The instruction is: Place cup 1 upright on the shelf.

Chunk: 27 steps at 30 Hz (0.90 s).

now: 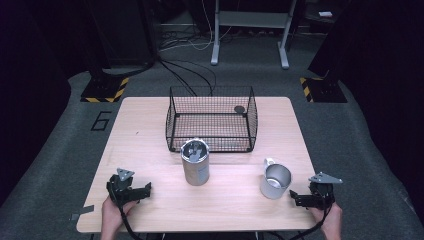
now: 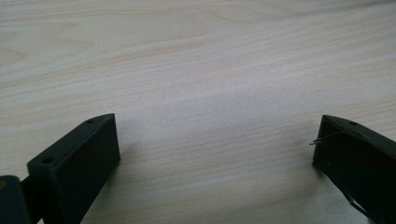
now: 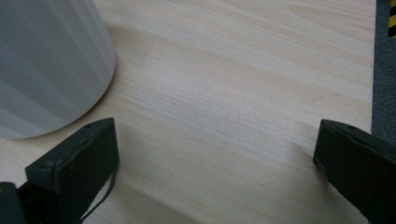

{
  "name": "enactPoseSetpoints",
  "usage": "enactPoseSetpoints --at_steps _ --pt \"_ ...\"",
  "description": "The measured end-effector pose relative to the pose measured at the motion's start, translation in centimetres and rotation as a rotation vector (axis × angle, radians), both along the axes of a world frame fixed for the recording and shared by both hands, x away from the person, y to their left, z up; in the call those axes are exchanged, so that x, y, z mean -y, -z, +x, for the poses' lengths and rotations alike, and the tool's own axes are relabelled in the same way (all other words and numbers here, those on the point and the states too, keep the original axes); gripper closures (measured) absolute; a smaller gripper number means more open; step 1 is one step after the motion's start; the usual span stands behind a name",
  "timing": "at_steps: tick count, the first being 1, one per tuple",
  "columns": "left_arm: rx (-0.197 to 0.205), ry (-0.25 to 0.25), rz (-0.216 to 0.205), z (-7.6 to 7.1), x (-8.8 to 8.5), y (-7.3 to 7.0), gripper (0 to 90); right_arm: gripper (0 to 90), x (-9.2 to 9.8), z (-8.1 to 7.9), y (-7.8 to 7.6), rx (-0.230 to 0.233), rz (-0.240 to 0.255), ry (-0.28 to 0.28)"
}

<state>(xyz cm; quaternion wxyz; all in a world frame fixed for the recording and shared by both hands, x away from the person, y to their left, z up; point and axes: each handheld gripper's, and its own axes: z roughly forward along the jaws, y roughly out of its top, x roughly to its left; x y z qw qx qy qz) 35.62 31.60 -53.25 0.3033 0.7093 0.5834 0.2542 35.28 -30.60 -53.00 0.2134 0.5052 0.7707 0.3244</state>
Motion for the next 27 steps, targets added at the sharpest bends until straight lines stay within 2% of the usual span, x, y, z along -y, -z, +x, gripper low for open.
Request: enactPoseSetpoints --at_steps 5,15,19,23,27 --pt "-0.009 0.008 -0.003 -0.2 0.1 0.0 0.4 0.0 -0.1 0.0 0.0 0.001 0.007 0.015" --pt "-0.015 0.018 -0.003 0.1 0.2 -0.1 0.1 0.0 0.0 0.0 0.0 0.001 0.001 0.008" --pt "0.002 0.012 0.011 0.1 0.5 0.0 0.3 0.0 0.0 0.0 0.0 0.0 0.002 0.009" --pt "-0.004 0.015 0.049 -0.1 0.7 -0.3 0.2 0.0 0.0 0.0 0.0 0.002 0.001 0.01" --pt "0.008 0.045 0.04 -0.2 1.1 -0.7 1.0 0.0 0.0 0.0 0.0 0.001 0.001 0.01"
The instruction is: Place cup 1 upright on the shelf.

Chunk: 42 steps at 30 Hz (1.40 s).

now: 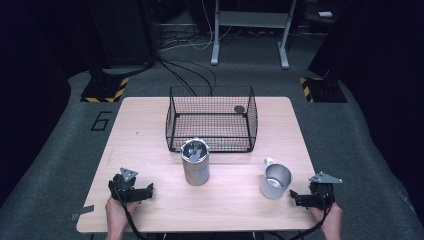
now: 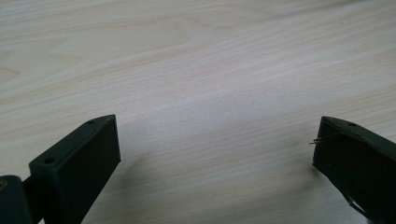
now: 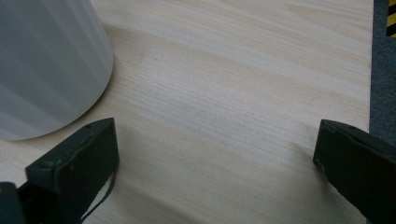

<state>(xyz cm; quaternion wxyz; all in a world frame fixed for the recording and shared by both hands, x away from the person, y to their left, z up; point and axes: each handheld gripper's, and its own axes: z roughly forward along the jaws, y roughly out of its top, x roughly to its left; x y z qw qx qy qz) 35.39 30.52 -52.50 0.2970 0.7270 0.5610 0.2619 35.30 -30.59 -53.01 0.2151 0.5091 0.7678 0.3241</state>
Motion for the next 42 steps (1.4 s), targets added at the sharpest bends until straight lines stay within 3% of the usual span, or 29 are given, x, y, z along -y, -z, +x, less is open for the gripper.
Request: enactPoseSetpoints --at_steps 10,20,28,42 --pt "0.085 0.12 -0.102 -1.3 1.2 -2.7 0.2 0.0 0.0 0.0 0.0 0.0 -0.001 0.0" --pt "0.144 0.222 -0.125 -2.0 3.3 -5.5 0.2 0.0 0.0 0.0 0.0 0.0 -0.001 0.0" --pt "0.18 0.276 -0.151 -2.3 4.7 -7.0 0.1 0.0 0.0 0.0 0.0 0.0 -0.001 0.0" --pt "0.213 0.362 -0.152 -1.4 7.3 -9.3 0.2 0.0 0.0 0.0 0.0 0.0 0.0 0.0"
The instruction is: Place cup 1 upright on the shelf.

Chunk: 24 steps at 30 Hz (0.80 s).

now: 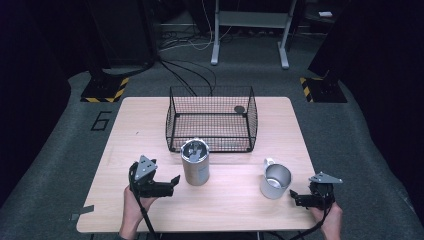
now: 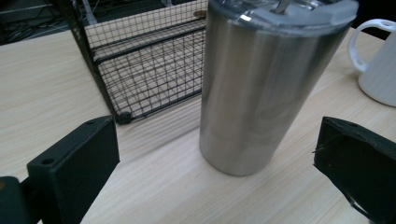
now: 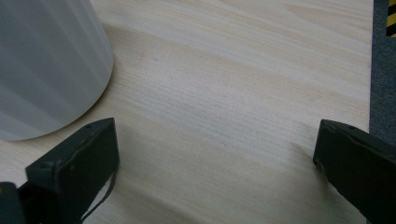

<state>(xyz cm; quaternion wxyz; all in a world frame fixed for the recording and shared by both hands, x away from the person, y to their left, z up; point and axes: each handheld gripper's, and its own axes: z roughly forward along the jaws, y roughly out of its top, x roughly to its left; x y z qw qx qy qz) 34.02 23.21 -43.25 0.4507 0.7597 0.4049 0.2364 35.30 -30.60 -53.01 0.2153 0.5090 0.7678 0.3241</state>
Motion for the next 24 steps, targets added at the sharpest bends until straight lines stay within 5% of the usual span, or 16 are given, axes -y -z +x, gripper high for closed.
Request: enactPoseSetpoints --at_steps 24 --pt "0.048 0.104 -0.036 2.6 4.7 -1.1 0.1 0.0 0.0 0.0 0.0 0.001 -0.001 -0.001"
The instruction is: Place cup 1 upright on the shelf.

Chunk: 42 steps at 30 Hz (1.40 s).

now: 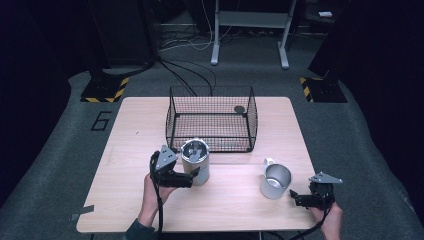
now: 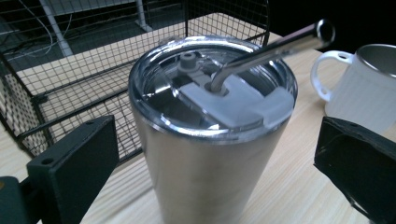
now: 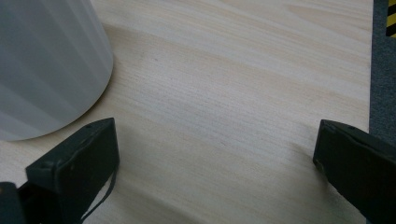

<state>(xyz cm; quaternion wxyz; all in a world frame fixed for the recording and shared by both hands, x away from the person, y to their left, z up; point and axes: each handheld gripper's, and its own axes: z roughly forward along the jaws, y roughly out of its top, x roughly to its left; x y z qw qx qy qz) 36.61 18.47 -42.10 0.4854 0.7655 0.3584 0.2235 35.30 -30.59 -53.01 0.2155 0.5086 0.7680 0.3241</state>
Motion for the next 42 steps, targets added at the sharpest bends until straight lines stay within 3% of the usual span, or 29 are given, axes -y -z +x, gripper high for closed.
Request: enactPoseSetpoints --at_steps 20,34,37,42 --pt "0.01 -0.004 -0.054 2.3 1.2 0.3 1.8 0.0 0.0 0.0 0.0 0.0 -0.001 0.002" --pt "0.022 -0.004 -0.041 2.8 1.9 0.9 2.4 0.0 0.0 0.0 0.0 0.0 0.0 0.003" --pt "0.032 -0.023 -0.045 2.8 2.2 1.0 3.3 0.0 0.0 0.0 0.0 0.001 0.0 0.003" --pt "0.038 -0.006 -0.041 2.7 2.0 1.0 3.8 0.0 0.1 0.0 0.0 0.001 -0.001 -0.001"
